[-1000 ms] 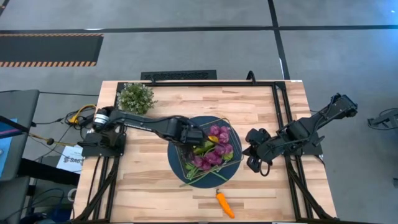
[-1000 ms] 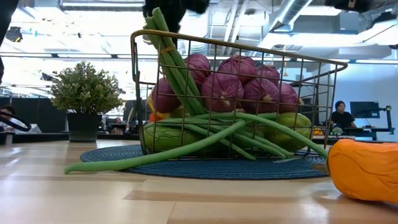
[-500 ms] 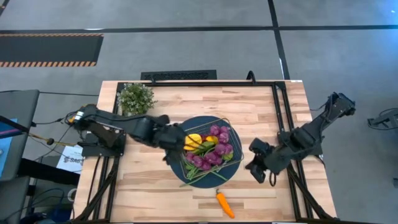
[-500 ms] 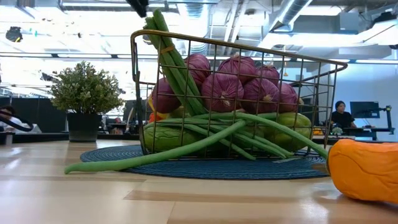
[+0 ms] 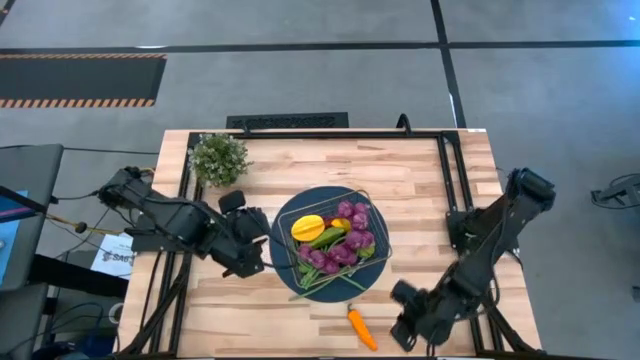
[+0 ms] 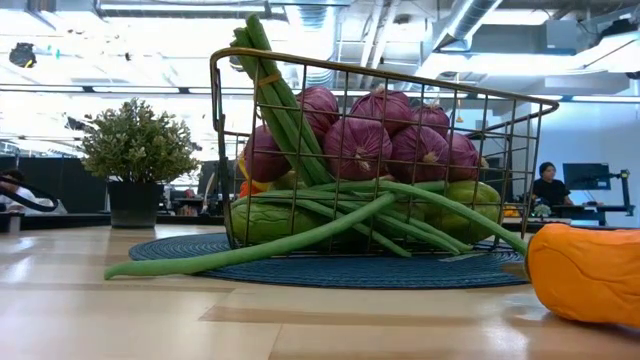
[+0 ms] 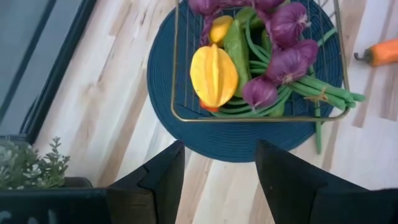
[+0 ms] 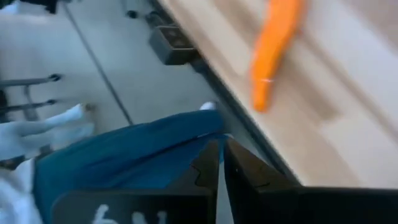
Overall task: Build produce basket
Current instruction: Put the orange chili pepper into the gold wire basket
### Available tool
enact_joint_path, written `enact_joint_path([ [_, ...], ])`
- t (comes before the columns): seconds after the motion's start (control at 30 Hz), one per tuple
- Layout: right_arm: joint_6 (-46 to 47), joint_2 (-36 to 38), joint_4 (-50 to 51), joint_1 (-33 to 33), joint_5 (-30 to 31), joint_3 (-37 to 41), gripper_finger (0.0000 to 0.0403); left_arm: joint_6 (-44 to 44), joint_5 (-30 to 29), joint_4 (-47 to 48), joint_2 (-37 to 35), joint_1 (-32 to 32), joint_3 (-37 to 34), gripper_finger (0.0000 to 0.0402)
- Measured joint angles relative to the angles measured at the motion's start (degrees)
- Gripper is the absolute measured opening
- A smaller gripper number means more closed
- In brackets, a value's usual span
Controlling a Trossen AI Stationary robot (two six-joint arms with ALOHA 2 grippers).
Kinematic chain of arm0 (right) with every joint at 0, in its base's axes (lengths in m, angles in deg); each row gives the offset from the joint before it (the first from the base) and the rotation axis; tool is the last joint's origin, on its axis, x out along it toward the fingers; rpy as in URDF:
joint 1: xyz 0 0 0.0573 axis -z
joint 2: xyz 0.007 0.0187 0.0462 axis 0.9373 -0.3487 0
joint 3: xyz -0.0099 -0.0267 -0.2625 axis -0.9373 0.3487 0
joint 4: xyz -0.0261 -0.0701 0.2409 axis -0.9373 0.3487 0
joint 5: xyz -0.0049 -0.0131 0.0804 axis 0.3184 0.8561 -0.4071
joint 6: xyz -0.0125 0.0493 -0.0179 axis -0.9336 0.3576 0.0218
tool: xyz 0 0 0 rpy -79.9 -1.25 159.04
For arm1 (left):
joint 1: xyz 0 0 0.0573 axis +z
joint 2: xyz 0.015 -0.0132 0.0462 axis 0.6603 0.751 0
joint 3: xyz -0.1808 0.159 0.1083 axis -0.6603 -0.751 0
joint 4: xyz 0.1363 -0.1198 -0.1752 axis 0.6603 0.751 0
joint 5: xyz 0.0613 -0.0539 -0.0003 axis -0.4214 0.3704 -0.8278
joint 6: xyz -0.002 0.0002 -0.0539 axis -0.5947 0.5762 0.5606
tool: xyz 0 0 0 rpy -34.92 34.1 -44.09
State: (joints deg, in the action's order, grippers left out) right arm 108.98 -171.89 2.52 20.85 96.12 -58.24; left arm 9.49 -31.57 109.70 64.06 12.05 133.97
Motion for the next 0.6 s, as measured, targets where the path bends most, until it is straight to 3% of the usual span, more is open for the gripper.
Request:
enact_joint_path([
  [0.2,-4.6,-8.1,-13.7,2.1,-2.3,0.0,0.0062,0.0,-0.1,0.3,0.0,-0.5,0.0,0.0181],
  [0.47,-6.7,-16.0,-18.9,8.1,-17.1,0.0,0.0138,0.0,0.3,0.6,0.0,-0.8,0.0,0.0181],
  [0.6,-8.1,-18.4,-24.0,9.9,-19.3,0.0,0.0182,0.7,0.2,1.1,0.0,-1.8,0.0,0.0181],
])
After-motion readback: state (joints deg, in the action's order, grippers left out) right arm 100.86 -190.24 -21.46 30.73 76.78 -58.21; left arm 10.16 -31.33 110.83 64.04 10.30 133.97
